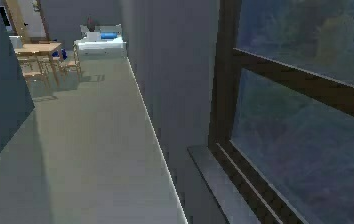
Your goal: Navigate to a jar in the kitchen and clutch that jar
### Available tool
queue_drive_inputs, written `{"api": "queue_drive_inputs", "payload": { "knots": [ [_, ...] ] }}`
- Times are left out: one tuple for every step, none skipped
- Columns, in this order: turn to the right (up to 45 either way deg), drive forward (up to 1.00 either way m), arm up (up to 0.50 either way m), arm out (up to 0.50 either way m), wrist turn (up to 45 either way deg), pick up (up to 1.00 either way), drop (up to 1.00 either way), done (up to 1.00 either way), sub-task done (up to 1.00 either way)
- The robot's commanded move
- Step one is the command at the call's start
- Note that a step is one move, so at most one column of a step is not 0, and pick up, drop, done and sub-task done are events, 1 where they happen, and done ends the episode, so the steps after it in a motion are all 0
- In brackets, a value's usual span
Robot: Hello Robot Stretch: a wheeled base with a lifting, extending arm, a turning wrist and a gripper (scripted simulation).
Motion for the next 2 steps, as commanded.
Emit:
{"api": "queue_drive_inputs", "payload": {
  "knots": [
    [-21.0, 0.0, 0.0, 0.0, 0.0, 0.0, 0.0, 0.0, 0.0],
    [0.0, 1.0, 0.0, 0.0, 0.0, 0.0, 0.0, 0.0, 0.0]
  ]
}}
